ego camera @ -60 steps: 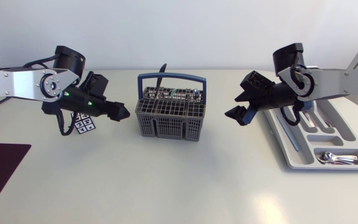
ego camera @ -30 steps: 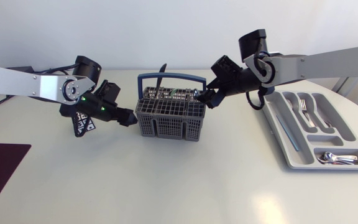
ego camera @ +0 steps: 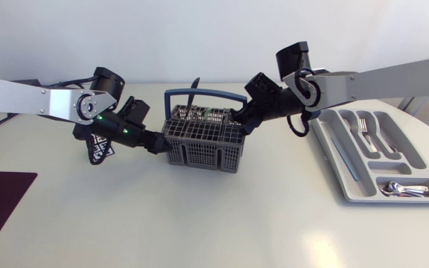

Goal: Transfer all utensils from the basket to the drawer tray.

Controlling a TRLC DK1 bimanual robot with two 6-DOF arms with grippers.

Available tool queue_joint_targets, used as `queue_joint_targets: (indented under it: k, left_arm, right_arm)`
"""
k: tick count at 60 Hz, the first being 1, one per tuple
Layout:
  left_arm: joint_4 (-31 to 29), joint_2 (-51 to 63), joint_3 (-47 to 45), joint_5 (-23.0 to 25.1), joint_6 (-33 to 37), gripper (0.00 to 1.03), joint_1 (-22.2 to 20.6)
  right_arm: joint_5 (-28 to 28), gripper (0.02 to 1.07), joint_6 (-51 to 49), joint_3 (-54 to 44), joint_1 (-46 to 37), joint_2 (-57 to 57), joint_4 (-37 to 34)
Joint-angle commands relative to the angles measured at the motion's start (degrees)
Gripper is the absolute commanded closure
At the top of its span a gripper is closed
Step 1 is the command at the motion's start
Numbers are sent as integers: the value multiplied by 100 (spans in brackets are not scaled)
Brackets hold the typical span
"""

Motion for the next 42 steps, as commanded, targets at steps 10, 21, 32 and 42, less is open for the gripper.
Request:
queue_joint_targets:
  k: [10,21,32,42]
  left_arm:
    - [-108,-537,-568,112,170,31,-225]
    - [-161,-906,-894,120,170,31,-278]
    - [-249,-1178,-1017,120,170,31,-269]
    - [-249,-1319,-1140,120,170,31,-278]
  right_arm:
    - [-53,83,-65,-980,152,-624,-99]
    - [-96,83,-83,-1630,231,-1187,-99]
    - [-96,83,67,-1982,406,-1565,-257]
    - [0,70,146,-2219,494,-1881,-231]
